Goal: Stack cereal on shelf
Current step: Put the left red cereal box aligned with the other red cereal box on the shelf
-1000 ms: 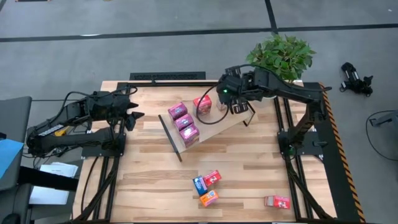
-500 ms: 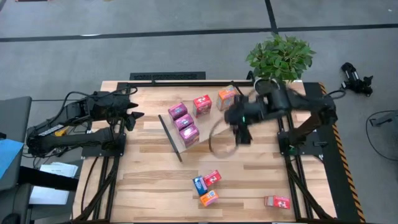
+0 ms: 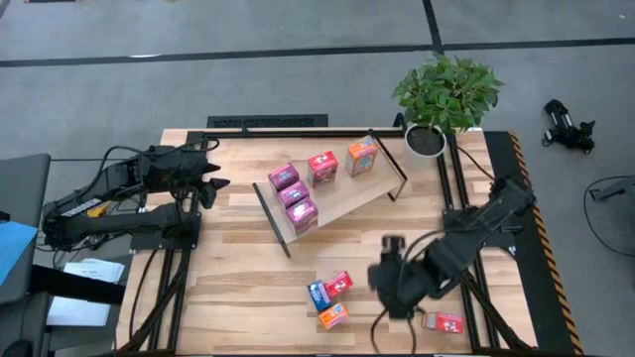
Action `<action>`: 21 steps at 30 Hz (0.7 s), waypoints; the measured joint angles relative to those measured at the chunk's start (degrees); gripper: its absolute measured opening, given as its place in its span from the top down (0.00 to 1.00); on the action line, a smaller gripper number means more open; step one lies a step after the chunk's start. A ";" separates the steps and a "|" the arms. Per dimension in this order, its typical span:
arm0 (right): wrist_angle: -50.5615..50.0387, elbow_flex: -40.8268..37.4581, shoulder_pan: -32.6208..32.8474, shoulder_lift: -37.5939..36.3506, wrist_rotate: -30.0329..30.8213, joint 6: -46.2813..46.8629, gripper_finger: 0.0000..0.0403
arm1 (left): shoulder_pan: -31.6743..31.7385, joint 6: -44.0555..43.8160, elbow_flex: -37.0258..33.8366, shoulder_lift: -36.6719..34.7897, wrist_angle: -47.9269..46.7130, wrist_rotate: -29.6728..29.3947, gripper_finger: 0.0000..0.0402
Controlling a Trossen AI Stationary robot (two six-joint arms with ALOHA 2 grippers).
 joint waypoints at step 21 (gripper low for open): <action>14.02 -0.38 -8.71 9.56 -5.74 -27.67 0.35 | 0.00 -4.02 0.00 0.02 -1.12 0.05 0.33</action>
